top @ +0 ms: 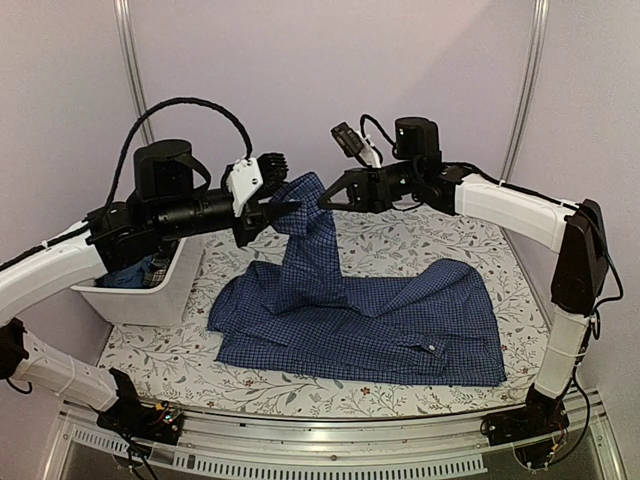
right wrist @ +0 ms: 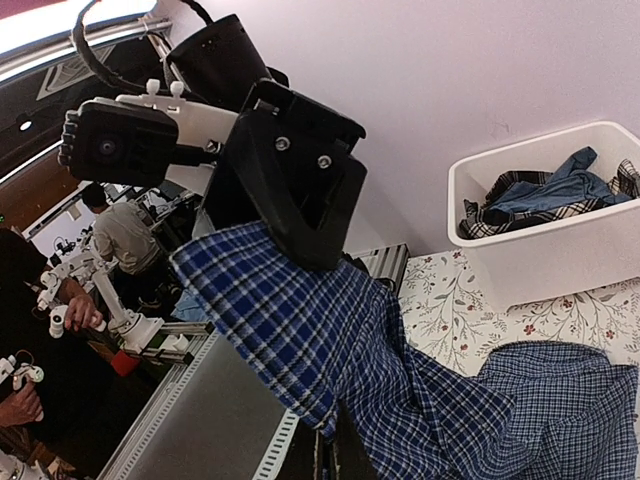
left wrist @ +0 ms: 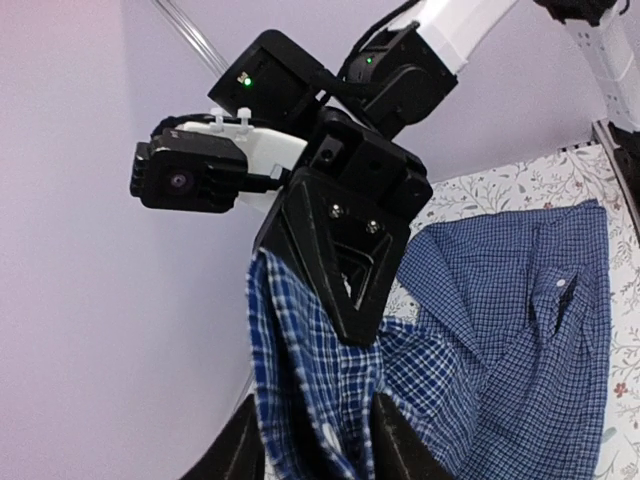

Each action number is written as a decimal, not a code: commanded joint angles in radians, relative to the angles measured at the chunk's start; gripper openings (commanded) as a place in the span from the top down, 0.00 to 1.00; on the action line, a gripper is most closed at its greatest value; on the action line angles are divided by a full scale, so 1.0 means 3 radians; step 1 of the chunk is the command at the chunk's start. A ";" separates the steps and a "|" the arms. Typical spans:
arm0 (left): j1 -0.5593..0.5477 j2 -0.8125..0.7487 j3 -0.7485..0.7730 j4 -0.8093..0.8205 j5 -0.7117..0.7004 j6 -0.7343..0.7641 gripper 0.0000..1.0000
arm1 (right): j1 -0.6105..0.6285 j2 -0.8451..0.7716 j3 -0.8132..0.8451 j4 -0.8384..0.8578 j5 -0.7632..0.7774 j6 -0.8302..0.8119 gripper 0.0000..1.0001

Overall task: Fold and stack the mixed laundry pile
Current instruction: Pass from the right arm to the left, then adjust the 1/3-folded shirt at the center of the board.

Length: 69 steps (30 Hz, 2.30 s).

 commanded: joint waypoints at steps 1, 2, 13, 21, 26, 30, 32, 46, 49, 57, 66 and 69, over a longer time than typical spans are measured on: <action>0.0018 0.0133 0.0254 -0.0149 0.0211 -0.0287 0.90 | 0.0007 0.0009 -0.0035 -0.0068 0.0047 -0.0092 1.00; 0.0056 0.0138 0.0279 -0.0119 0.0232 -0.0369 0.98 | 0.0006 0.0001 -0.0035 -0.0087 0.0069 -0.0116 1.00; 0.0782 0.0995 0.1029 0.0547 -0.0272 -0.0783 1.00 | -0.0703 -0.0398 -0.0251 -0.1082 0.1618 -0.0640 0.46; 0.1069 0.2364 0.2446 0.0973 -0.0249 -0.0084 1.00 | -0.1440 -0.0456 -0.0465 -0.1805 0.2824 -0.1159 0.44; 0.1150 0.2656 0.2807 0.0747 0.0523 0.0016 1.00 | -0.1685 -0.0040 -0.0257 -0.2322 0.3371 -0.1456 0.48; 0.1122 0.2477 0.2366 0.0787 0.0927 0.0076 1.00 | -0.1771 0.0647 0.0255 -0.2996 0.3266 -0.1745 0.50; 0.1128 0.2390 0.2170 0.0867 0.0997 0.0053 1.00 | -0.1787 0.0766 0.0247 -0.2980 0.3238 -0.1757 0.48; 0.1138 0.2330 0.2073 0.0756 0.0933 0.0143 1.00 | -0.1823 0.1136 0.0158 -0.3064 0.3971 -0.1796 0.37; 0.1152 0.2345 0.2083 0.0778 0.0890 0.0121 1.00 | -0.1812 0.1205 0.0200 -0.3032 0.4083 -0.1776 0.37; 0.1159 0.2384 0.2115 0.0755 0.0811 0.0097 1.00 | -0.1697 0.1390 0.0267 -0.2976 0.3975 -0.1784 0.46; 0.1211 0.2464 0.2190 0.0789 0.0495 0.0064 1.00 | -0.1687 0.1415 0.0363 -0.2934 0.3840 -0.1755 1.00; 0.1256 0.2557 0.2306 0.0873 0.0239 -0.0022 1.00 | -0.1732 0.1220 0.0338 -0.2717 0.3823 -0.1618 1.00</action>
